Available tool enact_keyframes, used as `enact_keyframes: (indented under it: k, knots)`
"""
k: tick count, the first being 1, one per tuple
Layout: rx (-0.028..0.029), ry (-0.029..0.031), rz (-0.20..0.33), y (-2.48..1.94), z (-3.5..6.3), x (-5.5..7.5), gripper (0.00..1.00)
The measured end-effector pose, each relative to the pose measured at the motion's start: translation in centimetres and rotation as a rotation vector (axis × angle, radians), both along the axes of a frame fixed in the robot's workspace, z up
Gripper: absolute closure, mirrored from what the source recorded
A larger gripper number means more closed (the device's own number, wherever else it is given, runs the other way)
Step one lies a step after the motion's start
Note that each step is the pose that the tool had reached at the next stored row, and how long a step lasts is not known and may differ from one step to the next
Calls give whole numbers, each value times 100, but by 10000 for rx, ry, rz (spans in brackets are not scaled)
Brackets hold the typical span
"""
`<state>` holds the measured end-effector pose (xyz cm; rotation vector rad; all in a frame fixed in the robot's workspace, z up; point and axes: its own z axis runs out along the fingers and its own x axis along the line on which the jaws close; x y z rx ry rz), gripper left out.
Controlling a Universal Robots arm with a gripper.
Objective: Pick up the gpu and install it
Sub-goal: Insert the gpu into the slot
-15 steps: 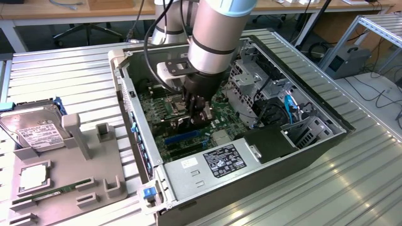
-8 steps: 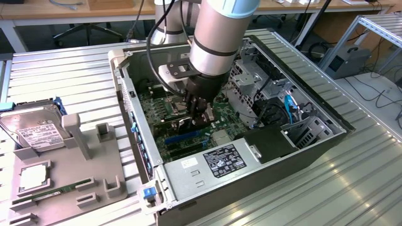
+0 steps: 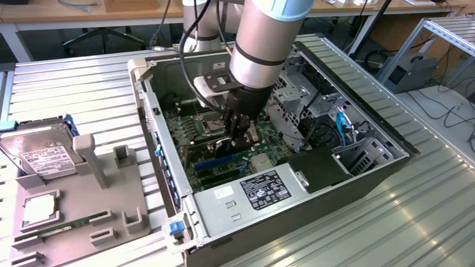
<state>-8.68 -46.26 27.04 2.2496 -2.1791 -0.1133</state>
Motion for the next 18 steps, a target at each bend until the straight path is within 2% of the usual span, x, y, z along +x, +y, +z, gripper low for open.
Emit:
enact_keyframes:
  k: [4,5,7,8,11,15,18]
  knots:
    - [-7,3,1,1,21,30,73]
    - [-3,2,-3,1,74,32,73]
    - [-7,2,-53,1,285,36,73]
    - [-11,2,-141,1,324,36,73]
    - [-14,4,-484,1,324,37,73]
    - [-13,2,-489,2,321,83,73]
    - [-18,-4,-403,8,279,84,73]
